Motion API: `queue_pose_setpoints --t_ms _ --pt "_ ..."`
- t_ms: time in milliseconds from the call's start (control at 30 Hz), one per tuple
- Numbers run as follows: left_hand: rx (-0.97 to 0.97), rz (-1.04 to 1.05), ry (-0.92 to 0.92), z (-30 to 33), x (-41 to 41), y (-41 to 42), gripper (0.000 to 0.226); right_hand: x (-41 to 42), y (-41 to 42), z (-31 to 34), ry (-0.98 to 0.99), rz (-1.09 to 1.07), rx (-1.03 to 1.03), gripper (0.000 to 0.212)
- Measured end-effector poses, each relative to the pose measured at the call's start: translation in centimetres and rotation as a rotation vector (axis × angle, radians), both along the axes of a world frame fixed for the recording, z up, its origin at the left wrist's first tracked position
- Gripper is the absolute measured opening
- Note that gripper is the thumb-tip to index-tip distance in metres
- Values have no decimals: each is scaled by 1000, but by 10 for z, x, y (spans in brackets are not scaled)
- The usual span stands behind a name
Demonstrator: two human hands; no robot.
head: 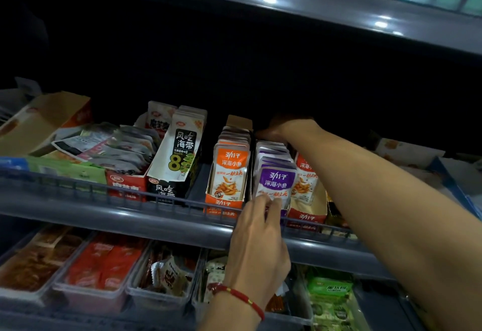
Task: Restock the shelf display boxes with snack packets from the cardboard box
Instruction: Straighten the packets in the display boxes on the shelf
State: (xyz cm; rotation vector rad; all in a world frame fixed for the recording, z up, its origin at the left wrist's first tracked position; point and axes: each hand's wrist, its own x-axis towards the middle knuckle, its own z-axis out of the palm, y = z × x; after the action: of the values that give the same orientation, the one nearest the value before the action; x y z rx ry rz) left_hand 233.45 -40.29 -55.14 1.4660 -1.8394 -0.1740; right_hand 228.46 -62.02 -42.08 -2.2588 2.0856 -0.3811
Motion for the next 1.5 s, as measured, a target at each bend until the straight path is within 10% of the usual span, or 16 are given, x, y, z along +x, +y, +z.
queue_pose_setpoints --t_ms 433,700,1500 --pt "18 -3 6 2 1 1 70 -24 6 19 -52 -9 -29 65" --pt "15 -15 3 -3 0 1 68 -36 24 23 287 -22 8 42" --pt "16 -14 36 -6 -2 -1 69 -36 29 23 -70 1 31 34"
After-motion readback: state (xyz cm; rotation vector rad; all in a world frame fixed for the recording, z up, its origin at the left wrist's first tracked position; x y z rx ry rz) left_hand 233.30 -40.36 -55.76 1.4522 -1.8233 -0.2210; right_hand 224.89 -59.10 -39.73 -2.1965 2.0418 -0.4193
